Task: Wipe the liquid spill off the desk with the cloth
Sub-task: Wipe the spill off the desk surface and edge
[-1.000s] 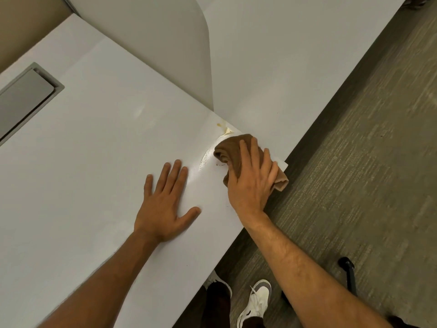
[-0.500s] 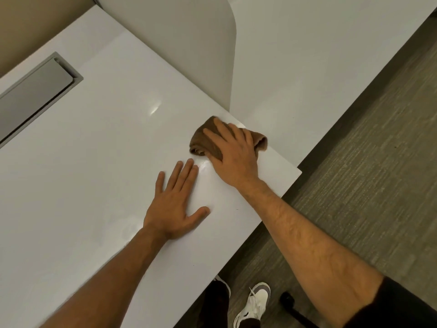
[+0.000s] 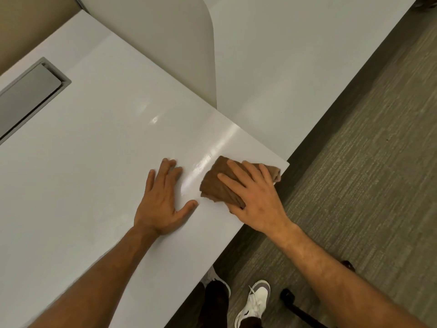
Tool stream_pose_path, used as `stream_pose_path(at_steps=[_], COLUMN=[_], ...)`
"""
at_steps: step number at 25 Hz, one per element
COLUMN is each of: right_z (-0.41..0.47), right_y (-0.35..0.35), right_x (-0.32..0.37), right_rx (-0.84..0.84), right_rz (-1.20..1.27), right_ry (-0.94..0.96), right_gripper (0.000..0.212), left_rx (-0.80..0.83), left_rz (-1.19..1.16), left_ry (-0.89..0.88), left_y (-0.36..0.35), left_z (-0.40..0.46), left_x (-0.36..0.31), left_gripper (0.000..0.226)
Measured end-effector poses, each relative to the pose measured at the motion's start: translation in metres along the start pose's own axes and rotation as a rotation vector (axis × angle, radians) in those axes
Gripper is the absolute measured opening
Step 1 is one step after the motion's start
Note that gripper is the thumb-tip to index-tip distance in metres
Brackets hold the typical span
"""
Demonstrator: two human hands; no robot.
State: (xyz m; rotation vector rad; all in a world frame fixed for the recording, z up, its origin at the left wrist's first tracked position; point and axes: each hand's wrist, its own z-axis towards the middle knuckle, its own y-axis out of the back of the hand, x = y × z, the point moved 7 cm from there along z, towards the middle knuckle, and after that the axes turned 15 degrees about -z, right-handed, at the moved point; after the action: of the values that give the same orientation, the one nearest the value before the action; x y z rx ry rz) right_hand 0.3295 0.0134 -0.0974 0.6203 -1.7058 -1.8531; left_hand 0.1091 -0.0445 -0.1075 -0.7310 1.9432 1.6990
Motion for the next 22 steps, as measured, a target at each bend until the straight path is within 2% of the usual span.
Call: stream_pose_path(at_steps=[3,5,9,12,16,22], right_z=[0.001,0.022,0.082,0.122,0.154,0.125], right_y=[-0.001,0.002,0.002,-0.002,-0.003,0.004], right_x=[-0.013,-0.015,-0.019,-0.014,0.008,0.035], right_rx=[0.055,0.042,0.039,0.063,0.057,0.053], right_rz=[-0.032,0.007,0.091,0.045,0.044,0.255], right_ry=[-0.277,-0.460,-0.598,-0.531,-0.325,0.082], right_gripper=[0.083,0.081,0.073,0.075,0.067,0.062], left_rx=[0.044,0.060,0.065,0.087,0.126,-0.004], left_rz=[0.058,0.070,0.117,0.157,0.174,0.002], left_ry=[-0.018,-0.011,-0.011,-0.002,0.030,0.088], left_y=[-0.005,-0.006,-0.007,-0.009,-0.010,0.004], left_z=[0.002,0.004,0.005,0.005,0.005,0.001], left_x=[-0.004,-0.002,0.002,0.004,0.005,0.005], left_gripper=[0.100,0.102,0.102,0.102,0.104,0.112])
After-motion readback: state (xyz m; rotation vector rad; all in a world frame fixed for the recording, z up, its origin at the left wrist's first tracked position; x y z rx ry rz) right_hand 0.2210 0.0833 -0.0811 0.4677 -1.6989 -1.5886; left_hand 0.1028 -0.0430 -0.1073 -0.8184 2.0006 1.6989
